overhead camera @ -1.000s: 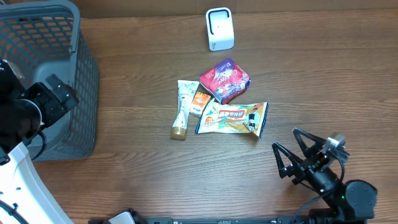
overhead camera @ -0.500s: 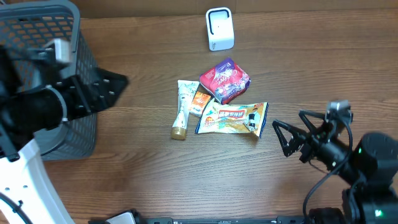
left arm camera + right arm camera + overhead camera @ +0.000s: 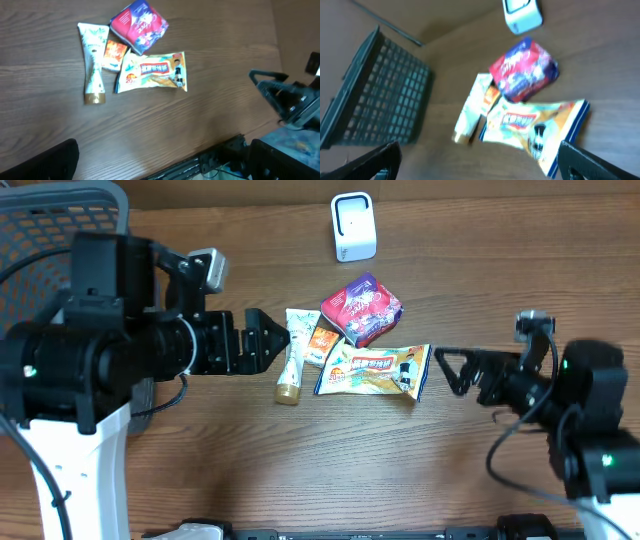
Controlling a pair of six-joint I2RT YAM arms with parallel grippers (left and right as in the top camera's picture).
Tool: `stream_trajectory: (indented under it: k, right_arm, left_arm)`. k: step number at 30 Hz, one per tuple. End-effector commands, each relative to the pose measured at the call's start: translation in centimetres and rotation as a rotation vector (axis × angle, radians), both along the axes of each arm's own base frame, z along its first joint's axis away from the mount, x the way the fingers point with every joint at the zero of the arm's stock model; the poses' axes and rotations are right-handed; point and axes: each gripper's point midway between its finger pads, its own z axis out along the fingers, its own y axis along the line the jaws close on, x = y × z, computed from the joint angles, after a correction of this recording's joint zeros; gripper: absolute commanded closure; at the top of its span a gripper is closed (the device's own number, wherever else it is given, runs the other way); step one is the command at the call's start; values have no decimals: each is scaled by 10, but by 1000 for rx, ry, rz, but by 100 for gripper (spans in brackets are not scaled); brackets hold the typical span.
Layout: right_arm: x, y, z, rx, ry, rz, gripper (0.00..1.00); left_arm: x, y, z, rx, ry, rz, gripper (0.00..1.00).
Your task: Scan the item barcode
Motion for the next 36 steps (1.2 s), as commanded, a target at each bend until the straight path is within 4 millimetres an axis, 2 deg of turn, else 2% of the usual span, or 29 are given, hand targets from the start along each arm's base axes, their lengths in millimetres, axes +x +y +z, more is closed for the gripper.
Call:
stream_trajectory:
  k: [1, 8, 18, 27, 36]
  right_arm:
    - [16, -7, 23, -72, 56, -15, 0]
    - [34, -10, 42, -77, 104, -37, 0]
    - [32, -16, 33, -87, 154, -79, 0]
    - [33, -15, 33, -87, 154, -78, 0]
    - [33, -15, 32, -87, 155, -79, 0]
  left_arm:
    - [6, -5, -11, 32, 44, 11, 0]
    - [13, -18, -28, 42, 120, -29, 0]
    - [20, -34, -46, 57, 182, -79, 0]
    - [28, -35, -56, 68, 216, -76, 0]
    - [29, -36, -58, 69, 221, -77, 0]
